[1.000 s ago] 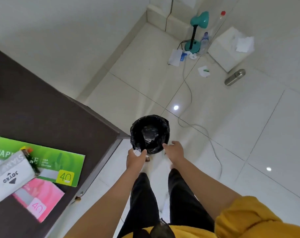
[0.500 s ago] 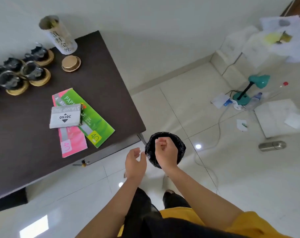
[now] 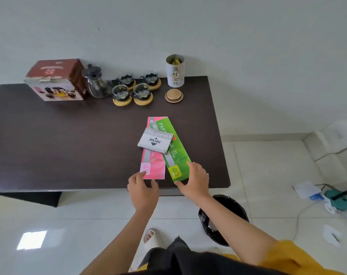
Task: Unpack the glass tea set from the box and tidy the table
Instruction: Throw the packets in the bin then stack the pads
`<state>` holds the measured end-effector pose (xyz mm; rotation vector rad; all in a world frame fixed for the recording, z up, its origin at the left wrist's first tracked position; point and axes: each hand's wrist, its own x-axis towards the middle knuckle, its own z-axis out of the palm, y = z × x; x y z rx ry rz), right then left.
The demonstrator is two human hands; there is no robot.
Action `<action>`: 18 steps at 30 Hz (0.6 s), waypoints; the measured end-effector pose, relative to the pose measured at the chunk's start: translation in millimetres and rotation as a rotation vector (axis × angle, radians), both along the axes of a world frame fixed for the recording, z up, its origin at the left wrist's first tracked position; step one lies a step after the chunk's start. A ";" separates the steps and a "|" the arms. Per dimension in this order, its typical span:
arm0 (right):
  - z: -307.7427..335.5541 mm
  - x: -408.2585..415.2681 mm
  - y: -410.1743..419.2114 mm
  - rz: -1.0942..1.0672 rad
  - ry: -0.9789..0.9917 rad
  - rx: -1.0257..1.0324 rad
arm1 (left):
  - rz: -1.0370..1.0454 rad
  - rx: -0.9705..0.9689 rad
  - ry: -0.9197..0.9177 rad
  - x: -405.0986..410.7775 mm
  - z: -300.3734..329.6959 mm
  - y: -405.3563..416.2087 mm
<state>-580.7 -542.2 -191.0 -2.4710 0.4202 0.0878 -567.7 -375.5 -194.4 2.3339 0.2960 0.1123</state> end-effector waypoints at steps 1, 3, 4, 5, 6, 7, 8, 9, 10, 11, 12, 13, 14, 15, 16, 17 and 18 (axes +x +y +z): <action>-0.8 5.8 4.0 0.018 0.054 -0.032 | -0.033 0.025 0.032 8.1 -2.4 10.3; -3.9 11.9 10.8 0.027 0.125 -0.068 | -0.112 0.071 0.106 21.5 -5.7 25.8; -6.1 12.7 13.6 0.021 0.130 -0.090 | -0.155 0.093 0.144 26.7 -7.1 30.8; -7.2 12.7 15.9 0.011 0.113 -0.111 | -0.202 0.125 0.172 30.7 -7.6 34.4; -8.0 12.7 18.1 -0.002 0.085 -0.122 | -0.251 0.167 0.185 33.6 -8.6 37.2; -8.2 12.6 20.5 -0.015 0.058 -0.125 | -0.295 0.207 0.183 35.9 -9.8 39.5; -7.5 12.8 23.2 -0.029 0.039 -0.120 | -0.329 0.225 0.169 37.7 -11.9 42.0; -6.6 12.9 26.0 -0.044 0.026 -0.113 | -0.355 0.219 0.148 39.4 -13.9 44.3; -5.6 13.0 29.0 -0.061 0.016 -0.105 | -0.375 0.199 0.118 40.2 -16.1 46.9; -4.5 13.2 32.3 -0.078 0.003 -0.096 | -0.391 0.177 0.083 41.4 -19.5 49.7; -3.8 13.8 35.9 -0.093 -0.011 -0.085 | -0.405 0.156 0.046 42.8 -23.0 52.5; -3.3 14.3 39.5 -0.106 -0.025 -0.074 | -0.419 0.136 0.015 44.1 -26.5 55.2; -3.6 15.3 43.5 -0.118 -0.033 -0.061 | -0.430 0.118 -0.004 45.4 -28.8 57.4; -3.9 16.5 47.7 -0.126 -0.038 -0.055 | -0.438 0.101 -0.011 46.4 -29.8 58.9; -4.8 18.2 52.0 -0.129 -0.038 -0.053 | -0.446 0.087 -0.011 47.3 -30.3 59.9; -5.4 19.7 56.4 -0.127 -0.039 -0.059 | -0.453 0.075 -0.011 48.3 -30.3 60.5; -6.6 21.4 60.8 -0.125 -0.037 -0.061 | -0.458 0.068 -0.013 49.2 -30.5 61.2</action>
